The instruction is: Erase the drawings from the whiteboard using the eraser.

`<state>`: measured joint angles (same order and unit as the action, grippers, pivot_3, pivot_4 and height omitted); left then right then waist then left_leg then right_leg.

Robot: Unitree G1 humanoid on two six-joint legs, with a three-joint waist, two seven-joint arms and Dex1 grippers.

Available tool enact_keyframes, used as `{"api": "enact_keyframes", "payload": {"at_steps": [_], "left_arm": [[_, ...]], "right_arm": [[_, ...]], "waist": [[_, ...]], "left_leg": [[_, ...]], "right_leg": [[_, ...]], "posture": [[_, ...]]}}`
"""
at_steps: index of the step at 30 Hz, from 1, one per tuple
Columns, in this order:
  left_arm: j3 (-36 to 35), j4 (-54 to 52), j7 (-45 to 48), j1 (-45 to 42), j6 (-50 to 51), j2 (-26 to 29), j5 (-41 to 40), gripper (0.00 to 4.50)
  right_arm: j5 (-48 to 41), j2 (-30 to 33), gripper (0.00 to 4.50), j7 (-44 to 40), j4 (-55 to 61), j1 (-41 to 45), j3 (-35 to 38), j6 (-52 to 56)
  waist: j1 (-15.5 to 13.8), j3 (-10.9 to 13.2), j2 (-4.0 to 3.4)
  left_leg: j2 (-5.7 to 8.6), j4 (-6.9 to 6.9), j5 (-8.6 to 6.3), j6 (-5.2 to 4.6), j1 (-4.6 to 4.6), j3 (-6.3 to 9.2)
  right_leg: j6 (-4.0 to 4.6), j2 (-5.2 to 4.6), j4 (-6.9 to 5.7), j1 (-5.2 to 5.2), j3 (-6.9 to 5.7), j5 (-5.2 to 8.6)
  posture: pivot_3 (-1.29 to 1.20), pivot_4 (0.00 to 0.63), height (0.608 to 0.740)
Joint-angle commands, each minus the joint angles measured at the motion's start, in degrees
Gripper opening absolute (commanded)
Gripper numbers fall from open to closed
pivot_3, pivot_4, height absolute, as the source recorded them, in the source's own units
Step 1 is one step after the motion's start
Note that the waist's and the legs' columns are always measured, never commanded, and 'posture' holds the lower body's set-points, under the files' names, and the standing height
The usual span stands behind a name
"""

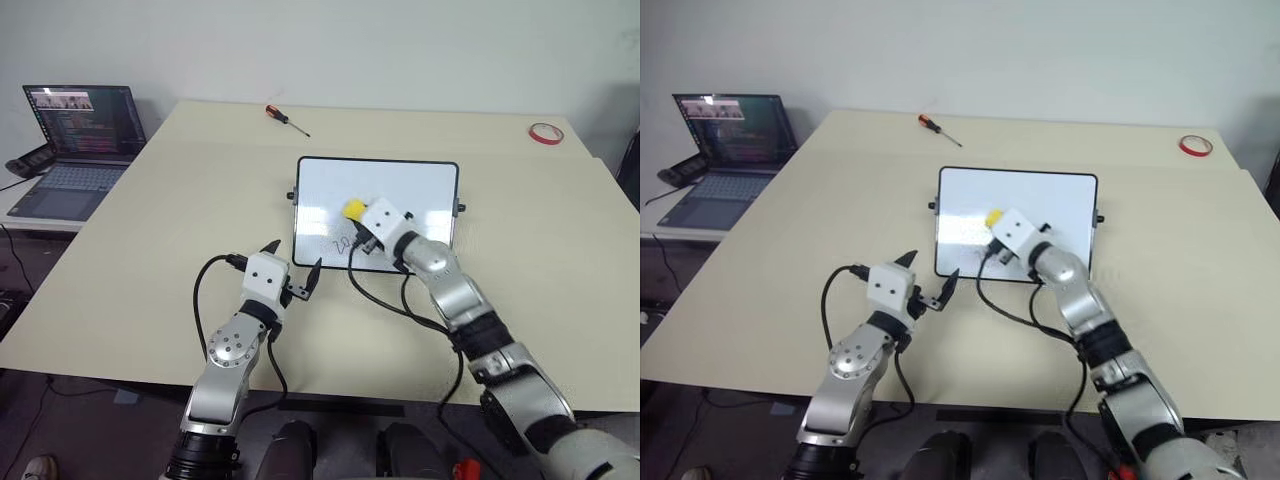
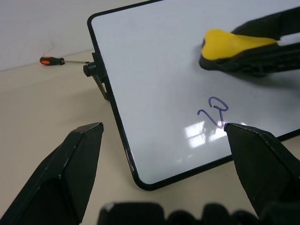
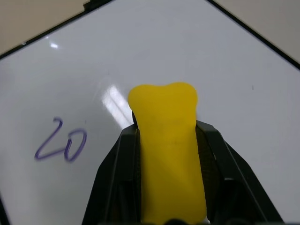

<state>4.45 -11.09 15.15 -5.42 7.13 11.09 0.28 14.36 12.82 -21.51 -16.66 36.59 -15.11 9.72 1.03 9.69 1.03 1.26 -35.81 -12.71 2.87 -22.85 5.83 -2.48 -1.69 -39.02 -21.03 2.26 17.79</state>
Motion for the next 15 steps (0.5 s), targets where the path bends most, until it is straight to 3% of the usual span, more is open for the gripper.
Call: {"api": "enact_keyframes", "payload": {"at_steps": [1, 10, 15], "left_arm": [[0.3, -0.6, 0.4, -1.3, -1.2, -0.1, -0.3, 4.50], [0.3, -3.8, 1.9, 4.0, -2.2, 0.5, -1.5, 4.50], [0.6, -4.0, 3.4, 6.7, -2.6, 0.2, -2.8, 4.50]], "right_arm": [[-0.6, 1.1, 1.22, 0.0, 1.3, -1.8, 2.0, 4.2], [-5.5, -2.6, 1.22, 3.0, 4.4, -0.9, 4.9, -7.2], [-4.7, -2.6, 1.22, 4.5, 0.0, 0.2, 4.4, -13.8]], "waist": [[0.1, 0.0, -0.01], [0.8, 0.0, -0.02], [0.8, 0.1, -0.03]], "left_leg": [[0.00, 0.00, 0.00, 0.00, 0.03, -0.03], [-0.02, 0.07, 0.00, 0.00, -0.09, -0.14], [-0.10, 0.12, 0.00, 0.00, -0.12, -0.24]], "right_leg": [[0.00, 0.01, -0.02, 0.00, -0.01, 0.00], [0.00, 0.02, 0.05, -0.15, 0.06, 0.01], [0.04, 0.02, 0.05, -0.26, 0.14, 0.05]], "posture": [[0.00, 0.150, 0.740], [0.00, 0.150, 0.740], [0.00, 0.150, 0.740]]}}
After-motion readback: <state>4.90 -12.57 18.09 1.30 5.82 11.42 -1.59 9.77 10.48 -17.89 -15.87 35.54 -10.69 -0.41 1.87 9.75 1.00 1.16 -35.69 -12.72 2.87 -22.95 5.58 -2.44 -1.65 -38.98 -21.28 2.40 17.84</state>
